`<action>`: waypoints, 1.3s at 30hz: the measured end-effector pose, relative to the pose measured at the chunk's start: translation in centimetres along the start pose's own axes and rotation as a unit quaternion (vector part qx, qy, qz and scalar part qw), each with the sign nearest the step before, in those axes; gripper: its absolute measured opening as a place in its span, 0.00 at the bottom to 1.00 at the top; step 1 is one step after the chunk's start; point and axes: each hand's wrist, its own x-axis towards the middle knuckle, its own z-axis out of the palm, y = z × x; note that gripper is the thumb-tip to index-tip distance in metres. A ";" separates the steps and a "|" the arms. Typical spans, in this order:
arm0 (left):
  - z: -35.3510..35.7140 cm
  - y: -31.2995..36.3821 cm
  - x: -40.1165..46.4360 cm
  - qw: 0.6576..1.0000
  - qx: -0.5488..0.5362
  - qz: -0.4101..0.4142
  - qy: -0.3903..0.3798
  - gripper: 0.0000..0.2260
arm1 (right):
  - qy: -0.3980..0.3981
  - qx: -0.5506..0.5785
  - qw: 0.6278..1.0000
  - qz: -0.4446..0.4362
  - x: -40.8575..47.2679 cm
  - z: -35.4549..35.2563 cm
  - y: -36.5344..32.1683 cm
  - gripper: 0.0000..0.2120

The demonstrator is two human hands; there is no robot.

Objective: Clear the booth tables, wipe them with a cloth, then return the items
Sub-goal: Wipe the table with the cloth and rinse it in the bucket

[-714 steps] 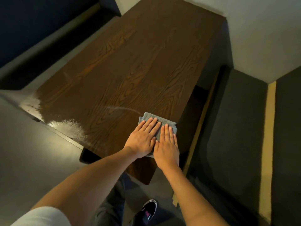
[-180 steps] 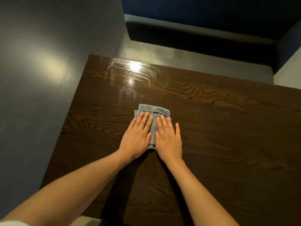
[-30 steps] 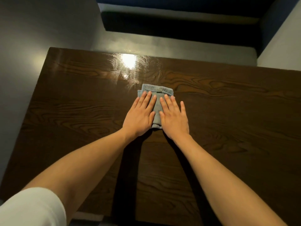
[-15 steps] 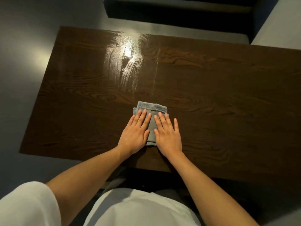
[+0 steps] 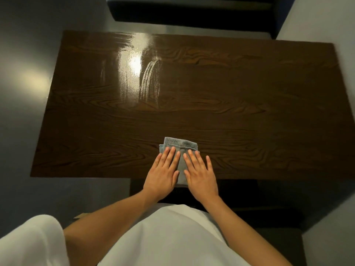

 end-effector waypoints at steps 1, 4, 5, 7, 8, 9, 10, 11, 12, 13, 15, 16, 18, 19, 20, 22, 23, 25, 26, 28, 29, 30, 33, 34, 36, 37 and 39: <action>0.0 0.2 0.1 1.000 0.001 0.005 -0.002 0.28 | 0.001 -0.001 1.000 0.003 -0.1 0.0 0.2 0.29; -0.1 0.8 0.6 0.999 -0.005 0.036 -0.007 0.28 | 0.000 -0.009 1.000 0.021 -0.8 0.0 0.8 0.29; -0.2 1.1 0.9 0.999 -0.005 0.045 -0.006 0.28 | 0.002 -0.010 1.000 0.027 -1.0 0.0 1.1 0.29; -0.4 1.9 1.4 0.998 -0.005 0.057 -0.004 0.28 | 0.000 -0.010 0.999 0.042 -1.5 -0.2 2.0 0.29; -0.5 2.3 1.7 0.998 -0.007 0.061 -0.004 0.27 | 0.001 -0.010 0.999 0.048 -1.6 -0.3 2.4 0.29; -0.6 2.8 2.1 0.998 -0.008 0.065 -0.005 0.27 | 0.000 -0.009 0.999 0.053 -1.7 -0.5 2.9 0.29; -0.6 3.2 2.5 0.998 -0.008 0.067 -0.008 0.27 | 0.000 -0.009 0.998 0.055 -1.7 -0.6 3.4 0.29; -0.6 3.4 2.8 0.998 -0.008 0.067 -0.010 0.28 | -0.001 -0.008 0.999 0.054 -1.6 -0.8 3.7 0.29; -0.7 3.7 3.2 0.998 -0.009 0.066 -0.011 0.28 | -0.004 -0.008 0.999 0.052 -1.5 -0.9 4.2 0.29; -0.7 3.9 3.5 0.998 -0.007 0.064 -0.009 0.28 | -0.004 -0.008 0.999 0.048 -1.3 -1.1 4.6 0.29; -0.8 4.0 4.4 0.998 -0.005 0.060 -0.004 0.28 | -0.002 -0.005 0.999 0.046 -0.5 -1.4 5.4 0.28; -0.9 4.0 4.9 0.998 -0.006 0.059 0.000 0.28 | -0.001 -0.002 0.999 0.045 0.0 -1.5 5.7 0.28; -1.1 3.9 6.0 0.999 -0.004 0.051 0.006 0.28 | 0.000 0.005 0.999 0.043 1.2 -1.9 6.3 0.28; -1.3 3.9 6.7 0.999 -0.004 0.044 0.009 0.28 | -0.001 0.007 0.999 0.036 2.0 -2.2 6.8 0.28; -1.4 3.9 7.2 0.999 -0.004 0.036 0.011 0.28 | -0.002 0.009 1.000 0.030 2.7 -2.4 7.0 0.28; -1.9 3.6 8.5 1.000 -0.008 0.020 0.016 0.28 | -0.005 0.008 1.000 0.013 4.3 -3.1 7.7 0.28; -2.1 3.5 9.0 1.000 -0.006 0.012 0.020 0.28 | -0.007 0.008 1.000 0.006 5.1 -3.4 8.1 0.28; -2.6 3.2 10.8 1.000 -0.005 -0.002 0.029 0.28 | -0.010 0.006 1.000 -0.006 7.2 -4.0 9.0 0.29; -2.9 3.1 11.6 0.999 -0.007 -0.006 0.032 0.28 | -0.012 0.006 1.000 -0.011 8.1 -4.3 9.3 0.29; -3.4 2.9 13.4 0.999 -0.007 -0.022 0.036 0.28 | -0.014 0.005 1.000 -0.020 10.0 -4.8 10.2 0.29; -3.7 2.8 14.5 0.999 -0.007 -0.030 0.039 0.28 | -0.010 0.004 1.000 -0.026 11.2 -5.0 10.7 0.29; -3.9 2.7 15.3 0.999 -0.009 -0.036 0.041 0.28 | -0.005 0.005 1.000 -0.030 12.1 -5.2 11.1 0.29; -4.8 2.2 17.8 0.998 -0.010 -0.043 0.047 0.28 | 0.009 0.004 0.999 -0.039 14.8 -6.0 12.1 0.28; -5.2 2.0 18.7 0.998 -0.013 -0.045 0.048 0.29 | 0.009 0.007 0.999 -0.041 15.9 -6.3 12.4 0.28; -5.8 1.7 20.2 0.997 -0.017 -0.051 0.049 0.29 | 0.006 0.008 0.999 -0.040 17.4 -6.8 12.7 0.29; -6.1 1.3 21.1 0.997 -0.019 -0.055 0.052 0.29 | 0.003 0.008 0.999 -0.040 18.4 -7.1 12.8 0.28; -6.4 0.7 22.8 0.996 -0.017 -0.062 0.061 0.29 | 0.006 0.004 0.999 -0.037 20.2 -7.6 13.1 0.28</action>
